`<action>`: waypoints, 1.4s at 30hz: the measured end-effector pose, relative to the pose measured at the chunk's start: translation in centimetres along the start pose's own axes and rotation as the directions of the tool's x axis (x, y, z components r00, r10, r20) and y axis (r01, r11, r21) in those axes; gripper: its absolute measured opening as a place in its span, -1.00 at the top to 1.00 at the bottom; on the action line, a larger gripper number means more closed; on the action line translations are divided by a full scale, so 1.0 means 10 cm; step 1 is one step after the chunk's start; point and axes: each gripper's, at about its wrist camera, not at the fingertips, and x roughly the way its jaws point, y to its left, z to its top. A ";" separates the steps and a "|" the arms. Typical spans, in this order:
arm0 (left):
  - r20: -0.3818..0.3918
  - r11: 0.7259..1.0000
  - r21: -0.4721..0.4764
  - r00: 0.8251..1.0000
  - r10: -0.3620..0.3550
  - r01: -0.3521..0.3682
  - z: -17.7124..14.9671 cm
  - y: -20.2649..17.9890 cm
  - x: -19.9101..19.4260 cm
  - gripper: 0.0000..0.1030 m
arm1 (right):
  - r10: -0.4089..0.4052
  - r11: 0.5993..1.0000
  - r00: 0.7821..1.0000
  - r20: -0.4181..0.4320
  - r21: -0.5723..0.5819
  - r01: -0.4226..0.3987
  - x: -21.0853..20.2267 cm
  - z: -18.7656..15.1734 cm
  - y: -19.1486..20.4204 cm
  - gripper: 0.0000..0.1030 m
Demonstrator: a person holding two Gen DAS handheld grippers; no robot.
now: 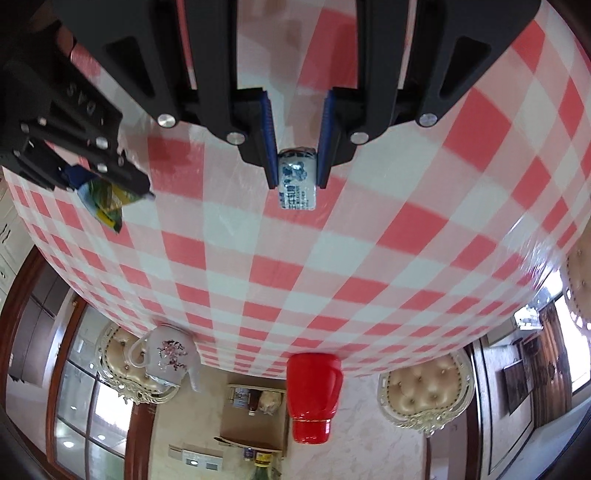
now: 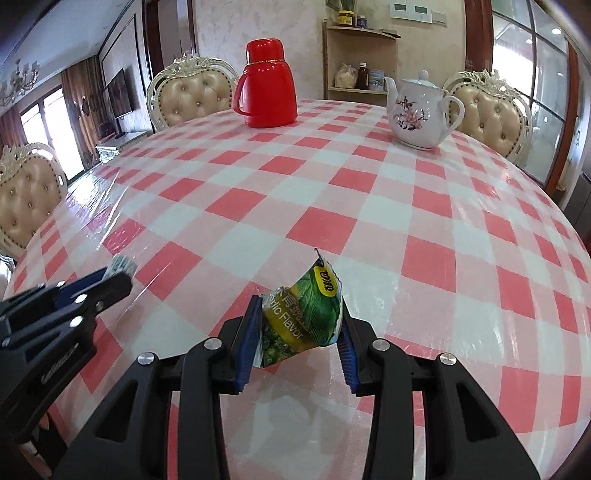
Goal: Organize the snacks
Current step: 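Carry the milk carton and green-and-yellow packet to the clear box and release both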
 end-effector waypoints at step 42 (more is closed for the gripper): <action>0.110 0.997 -0.070 0.994 -0.014 0.022 -1.26 0.26 -1.68 0.60 | 0.136 0.991 0.988 0.078 -0.031 -0.133 -1.56 -1.21 0.77 0.26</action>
